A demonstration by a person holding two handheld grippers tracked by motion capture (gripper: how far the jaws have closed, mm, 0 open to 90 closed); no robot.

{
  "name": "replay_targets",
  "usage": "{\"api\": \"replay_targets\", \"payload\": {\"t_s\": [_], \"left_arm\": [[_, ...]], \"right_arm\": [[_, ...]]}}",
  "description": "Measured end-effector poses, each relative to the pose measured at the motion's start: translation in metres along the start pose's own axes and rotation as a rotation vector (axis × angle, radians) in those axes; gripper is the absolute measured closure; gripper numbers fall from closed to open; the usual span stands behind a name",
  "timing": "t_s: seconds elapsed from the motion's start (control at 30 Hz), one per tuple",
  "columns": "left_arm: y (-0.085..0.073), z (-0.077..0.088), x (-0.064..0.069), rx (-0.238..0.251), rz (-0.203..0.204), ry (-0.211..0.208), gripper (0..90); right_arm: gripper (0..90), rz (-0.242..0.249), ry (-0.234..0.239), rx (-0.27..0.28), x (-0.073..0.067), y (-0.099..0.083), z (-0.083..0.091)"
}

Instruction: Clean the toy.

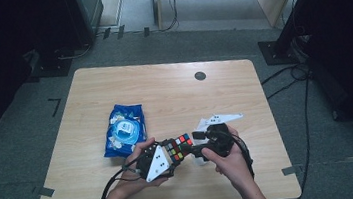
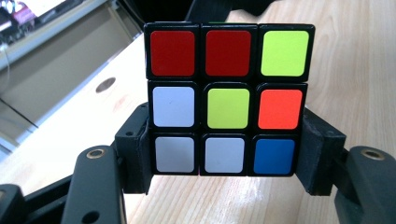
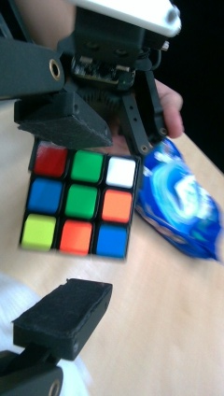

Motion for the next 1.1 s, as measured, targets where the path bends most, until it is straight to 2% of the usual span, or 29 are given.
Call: {"api": "replay_targets", "payload": {"t_s": [0.03,0.1,0.2,0.3,0.33,0.37,0.43,0.5,0.63,0.8,0.87,0.93,1.1], "left_arm": [[-0.001,0.001,-0.003,0.001,0.021,0.0,34.4],[-0.003,0.003,-0.008,0.009,0.07,0.003,34.4],[-0.004,0.007,-0.016,0.011,0.123,-0.001,34.3],[-0.005,0.012,-0.026,0.029,0.189,-0.01,34.3],[-0.005,0.013,-0.029,0.035,0.21,-0.012,34.3],[-0.006,0.015,-0.031,0.042,0.229,-0.016,34.3],[-0.006,0.017,-0.034,0.052,0.251,-0.016,34.3],[-0.006,0.018,-0.036,0.059,0.264,-0.017,34.3],[-0.006,0.019,-0.036,0.057,0.267,-0.026,34.3],[-0.005,0.018,-0.035,0.054,0.26,-0.034,34.3],[-0.005,0.019,-0.035,0.054,0.261,-0.033,34.2],[-0.006,0.019,-0.036,0.055,0.263,-0.031,34.3],[-0.006,0.019,-0.036,0.06,0.271,-0.036,34.3]], "right_arm": [[23.8,0.028,-0.012,0.023,0.002,0.001,0.002],[23.7,0.046,-0.028,0.064,0.008,0.001,0.006],[24.1,0.073,-0.054,0.138,0.022,-0.001,0.01],[23.9,0.103,-0.115,0.156,0.039,-0.009,0.009],[23.6,0.129,-0.152,0.154,0.047,-0.013,0.007],[23.4,0.15,-0.179,0.139,0.052,-0.018,0.005],[23.3,0.172,-0.204,0.11,0.061,-0.026,0.0],[23.3,0.179,-0.226,0.04,0.068,-0.035,-0.007],[22.7,0.24,-0.239,-0.073,0.073,-0.05,-0.021],[23.1,0.279,-0.262,-0.148,0.076,-0.061,-0.033],[24.6,0.313,-0.279,-0.174,0.076,-0.065,-0.035],[31.2,0.308,-0.282,-0.166,0.076,-0.065,-0.034],[68.1,0.282,-0.315,-0.136,0.078,-0.065,-0.026]]}}
Point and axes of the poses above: each handheld gripper's, and its own axes: z roughly backward along the jaws, y roughly out of its top, x roughly to its right, the point moved 2 cm from there along -z, roughly forward along the jaws, and after that the axes turned 9 degrees about x, right-handed, at the moved point
